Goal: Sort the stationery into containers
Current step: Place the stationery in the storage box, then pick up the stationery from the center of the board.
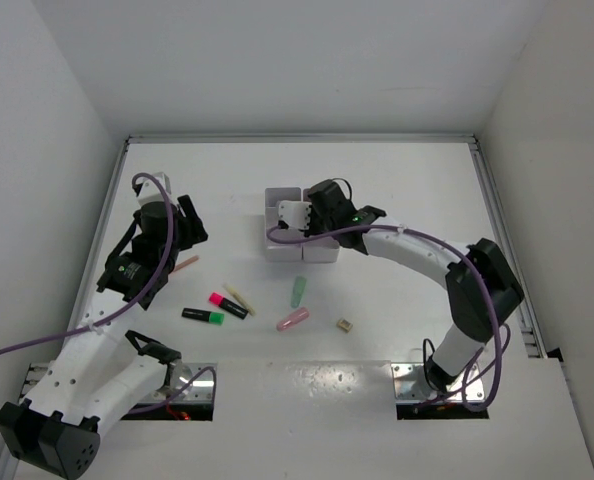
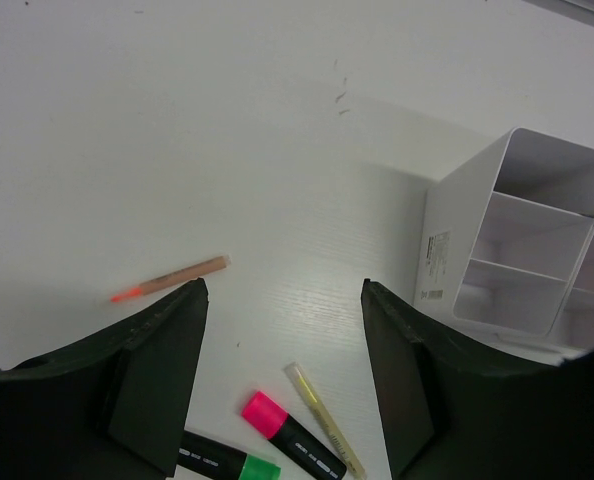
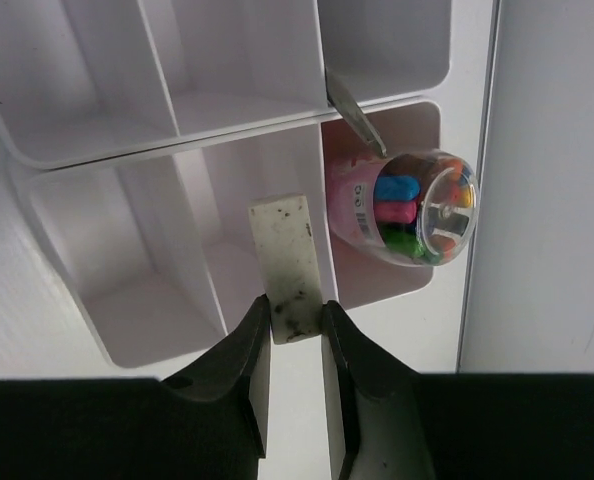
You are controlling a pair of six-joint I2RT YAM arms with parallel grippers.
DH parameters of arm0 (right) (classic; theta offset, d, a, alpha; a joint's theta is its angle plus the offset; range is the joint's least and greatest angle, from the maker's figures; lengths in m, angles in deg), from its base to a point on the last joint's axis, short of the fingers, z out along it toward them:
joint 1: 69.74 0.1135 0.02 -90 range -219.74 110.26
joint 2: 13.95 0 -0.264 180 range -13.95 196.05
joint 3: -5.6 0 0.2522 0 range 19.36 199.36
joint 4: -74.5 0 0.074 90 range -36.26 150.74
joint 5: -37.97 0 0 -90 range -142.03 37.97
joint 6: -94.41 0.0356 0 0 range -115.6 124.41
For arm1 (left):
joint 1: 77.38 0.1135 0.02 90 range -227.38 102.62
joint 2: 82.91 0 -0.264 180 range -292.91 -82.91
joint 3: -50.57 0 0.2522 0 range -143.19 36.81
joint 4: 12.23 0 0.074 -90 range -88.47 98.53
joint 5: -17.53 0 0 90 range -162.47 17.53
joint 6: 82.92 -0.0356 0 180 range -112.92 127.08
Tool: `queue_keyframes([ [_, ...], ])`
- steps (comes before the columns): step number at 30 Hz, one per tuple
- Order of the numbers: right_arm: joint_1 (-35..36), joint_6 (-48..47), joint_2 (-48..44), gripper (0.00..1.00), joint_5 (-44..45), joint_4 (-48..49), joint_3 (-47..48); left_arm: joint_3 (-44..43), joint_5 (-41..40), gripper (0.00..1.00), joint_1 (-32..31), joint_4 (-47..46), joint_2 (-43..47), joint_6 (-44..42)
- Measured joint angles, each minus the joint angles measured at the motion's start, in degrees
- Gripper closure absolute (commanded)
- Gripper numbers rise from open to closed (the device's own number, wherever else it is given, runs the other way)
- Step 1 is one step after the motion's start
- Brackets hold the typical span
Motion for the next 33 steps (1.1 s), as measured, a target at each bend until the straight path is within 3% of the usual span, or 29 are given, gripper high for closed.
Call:
queue_keyframes([
  [1, 0.0, 0.11, 0.37, 0.68, 0.48, 0.26, 0.02, 0.0, 0.02, 0.31, 0.0, 0.0, 0.0, 0.0],
  [3, -0.04, 0.59, 1.25, 0.54, 1.29, 0.5, 0.26, 0.0, 0.0, 0.31, 0.0, 0.0, 0.0, 0.0],
  [4, -0.04, 0.7, 1.75, 0.43, 1.66, 0.52, 0.57, 0.0, 0.0, 0.31, 0.0, 0.0, 0.0, 0.0],
  [7, -0.22, 0.96, 2.34, 0.4, 1.7, 0.57, 0.87, 0.0, 0.02, 0.31, 0.0, 0.0, 0.0, 0.0],
  [9, -0.26, 1.31, 2.03, 0.44, 1.25, 0.42, 0.87, 0.0, 0.02, 0.31, 0.0, 0.0, 0.0, 0.0],
  [10, -0.28, 1.49, 1.81, 0.64, 0.68, 0.2, 0.87, 0.0, 0.02, 0.31, 0.0, -0.02, 0.0, 0.0],
  [11, -0.31, 1.44, 1.36, 0.77, -0.33, -0.33, 0.87, 0.0, 0.02, 0.31, 0.0, 0.0, 0.0, 0.0],
  [13, -0.55, 2.43, -0.35, 0.95, -3.48, -2.32, 0.87, 0.0, 0.02, 0.33, 0.0, -0.02, 0.0, 0.0],
  [15, -1.31, 1.07, -3.63, 0.93, -11.17, -6.78, 0.92, 0.0, 0.17, 0.37, 0.0, -0.02, 0.0, 0.0],
  [16, -1.79, -1.9, -5.7, 0.9, -16.09, -10.1, 0.92, 0.02, 0.26, 0.44, 0.0, -0.02, 0.0, -0.04],
  [19, -3.34, -11.76, -11.93, 0.56, -30.18, -20.68, 0.07, 0.22, 0.68, 0.65, 0.02, -0.15, 0.04, -0.22],
  [22, -4.48, -22.86, -14.99, 0.0, -40.24, -30.93, -2.38, 0.42, 1.22, 0.67, 0.02, -0.22, 0.24, -0.68],
  [26, -4.79, -32.33, -12.85, 0.0, -45.66, -38.21, -8.22, 0.42, 1.66, 0.59, 0.04, -0.39, 0.46, -0.9],
  [29, -4.42, -35.8, -12.37, 0.06, -46.66, -39.8, -13.09, 0.42, 1.84, 0.58, 0.07, -0.42, 0.46, -0.92],
  [31, -4.13, -37.27, -13.0, 0.15, -47.15, -39.74, -15.67, 0.42, 1.9, 0.58, 0.07, -0.42, 0.46, -1.01],
  [33, -3.76, -38.18, -13.16, 0.3, -47.82, -39.91, -16.79, 0.42, 1.92, 0.58, 0.07, -0.42, 0.46, -1.03],
])
